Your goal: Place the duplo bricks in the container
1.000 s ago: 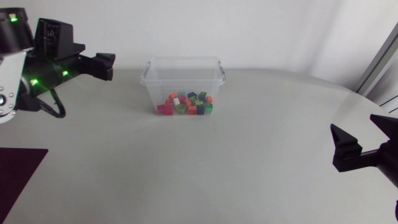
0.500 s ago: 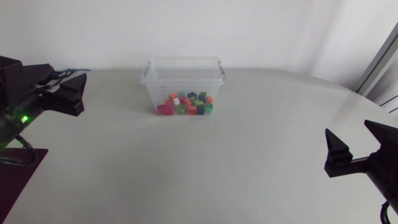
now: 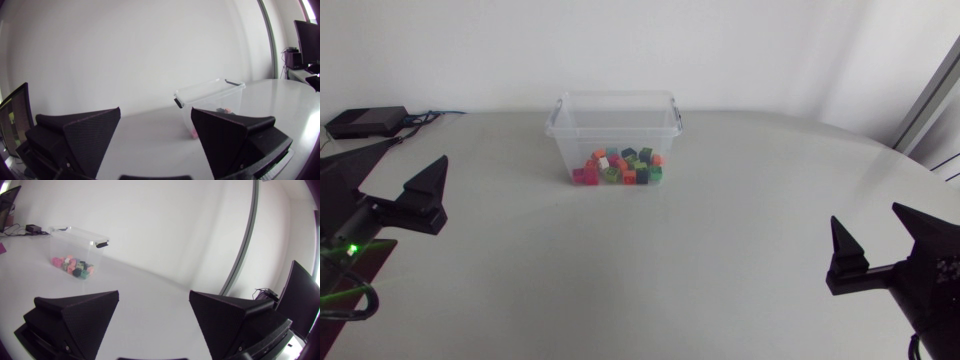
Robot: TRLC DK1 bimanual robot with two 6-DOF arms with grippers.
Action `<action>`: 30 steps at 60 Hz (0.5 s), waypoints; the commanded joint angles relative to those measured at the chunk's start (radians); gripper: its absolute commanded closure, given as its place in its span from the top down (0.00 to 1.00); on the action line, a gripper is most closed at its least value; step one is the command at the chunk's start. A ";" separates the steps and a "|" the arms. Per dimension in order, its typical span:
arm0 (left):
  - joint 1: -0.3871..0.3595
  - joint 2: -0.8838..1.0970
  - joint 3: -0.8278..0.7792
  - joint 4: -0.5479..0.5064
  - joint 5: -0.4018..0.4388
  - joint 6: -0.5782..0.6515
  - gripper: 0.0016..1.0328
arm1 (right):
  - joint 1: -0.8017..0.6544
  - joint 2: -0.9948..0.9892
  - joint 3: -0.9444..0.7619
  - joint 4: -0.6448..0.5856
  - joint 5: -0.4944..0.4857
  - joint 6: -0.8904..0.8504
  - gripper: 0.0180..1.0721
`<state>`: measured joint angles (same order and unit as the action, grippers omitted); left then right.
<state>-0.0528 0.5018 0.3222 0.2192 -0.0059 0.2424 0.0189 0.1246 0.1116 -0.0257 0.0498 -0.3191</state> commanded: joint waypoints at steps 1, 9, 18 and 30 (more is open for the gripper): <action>0.010 -0.041 -0.043 0.000 -0.001 -0.037 0.95 | 0.005 -0.020 -0.029 0.012 0.003 0.005 0.96; 0.017 -0.117 -0.089 -0.035 0.000 -0.071 0.95 | 0.001 -0.037 -0.043 0.014 -0.006 0.056 0.96; 0.025 -0.197 -0.137 -0.074 0.001 -0.106 0.95 | -0.003 -0.055 -0.057 0.016 -0.015 0.111 0.96; 0.035 -0.313 -0.208 -0.129 0.003 -0.158 0.94 | -0.009 -0.081 -0.078 0.020 -0.028 0.190 0.95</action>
<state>-0.0277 0.2275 0.1551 0.1017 -0.0055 0.1265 0.0177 0.0555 0.0628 -0.0216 0.0269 -0.1795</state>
